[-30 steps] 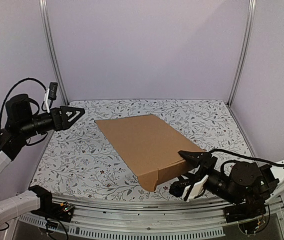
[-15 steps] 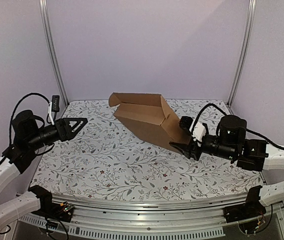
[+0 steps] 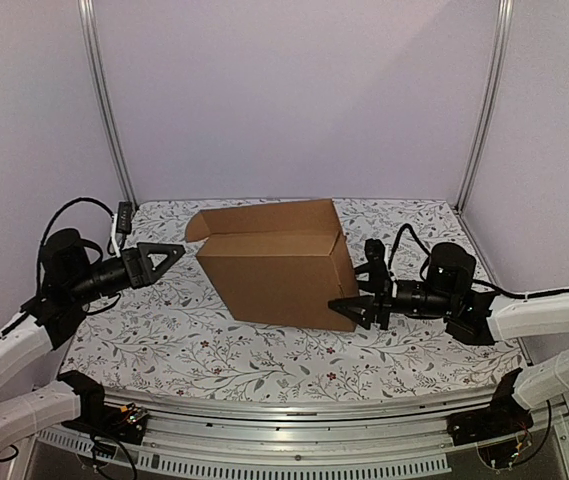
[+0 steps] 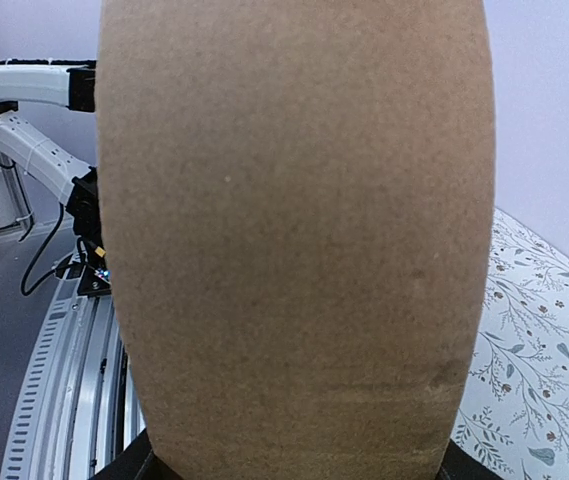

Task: Fold the paper box

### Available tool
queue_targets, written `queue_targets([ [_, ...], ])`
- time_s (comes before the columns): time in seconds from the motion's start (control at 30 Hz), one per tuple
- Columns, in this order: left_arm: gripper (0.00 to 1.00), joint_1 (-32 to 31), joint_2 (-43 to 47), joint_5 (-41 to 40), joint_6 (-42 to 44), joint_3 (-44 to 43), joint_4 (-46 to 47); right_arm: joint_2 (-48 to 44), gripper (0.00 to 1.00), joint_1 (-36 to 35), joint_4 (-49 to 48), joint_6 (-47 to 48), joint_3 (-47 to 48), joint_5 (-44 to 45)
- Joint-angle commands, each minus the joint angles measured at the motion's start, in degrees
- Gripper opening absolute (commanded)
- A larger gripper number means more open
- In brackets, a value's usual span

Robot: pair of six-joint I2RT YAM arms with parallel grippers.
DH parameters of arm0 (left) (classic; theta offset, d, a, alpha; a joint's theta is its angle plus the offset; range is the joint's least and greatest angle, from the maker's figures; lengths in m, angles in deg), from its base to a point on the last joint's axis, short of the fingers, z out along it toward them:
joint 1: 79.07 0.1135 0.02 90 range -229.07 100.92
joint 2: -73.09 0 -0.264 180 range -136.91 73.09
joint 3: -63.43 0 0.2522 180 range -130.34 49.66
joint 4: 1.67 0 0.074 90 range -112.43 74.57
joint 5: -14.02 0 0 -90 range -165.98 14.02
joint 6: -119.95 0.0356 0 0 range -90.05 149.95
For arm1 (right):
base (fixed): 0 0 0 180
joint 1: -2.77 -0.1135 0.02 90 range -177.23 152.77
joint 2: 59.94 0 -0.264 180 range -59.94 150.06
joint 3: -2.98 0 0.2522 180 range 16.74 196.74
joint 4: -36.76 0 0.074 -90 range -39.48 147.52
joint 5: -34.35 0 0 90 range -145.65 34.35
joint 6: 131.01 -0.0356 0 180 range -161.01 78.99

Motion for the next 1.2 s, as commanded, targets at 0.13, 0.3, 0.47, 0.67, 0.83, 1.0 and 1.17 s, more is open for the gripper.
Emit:
queue_targets([
  [0.13, 1.00, -1.1, -3.2, -2.1, 0.6, 1.9, 0.7, 9.5, 0.28, 2.1, -23.5, -1.1, -4.8, -6.7],
  [0.3, 0.99, -2.5, -5.2, -8.8, 4.4, 0.7, -4.4, 14.3, 0.28, 4.6, -33.5, -3.8, -7.3, -9.8],
  [0.47, 0.99, -3.1, -6.3, -11.4, 6.2, -1.1, -4.7, 15.7, 0.27, 4.8, -34.7, -5.5, -7.5, -11.9],
  [0.67, 1.00, -3.6, -10.0, -10.6, 9.4, -6.6, -7.1, 14.2, 0.26, 4.8, -30.3, -6.3, -7.0, -13.9],
  [0.83, 0.99, -4.0, -11.2, -9.3, 11.7, -10.0, -9.3, 12.2, 0.26, 4.8, -29.4, -7.8, -8.0, -14.3],
  [1.0, 0.92, -4.8, -11.6, -6.2, 12.7, -11.3, -10.1, 11.1, 0.26, 4.8, -28.6, -8.7, -7.9, -14.5],
  [1.17, 0.82, -5.8, -11.9, -6.1, 14.2, -12.4, -12.9, 11.3, 0.26, 4.8, -27.6, -9.1, -6.8, -15.2],
])
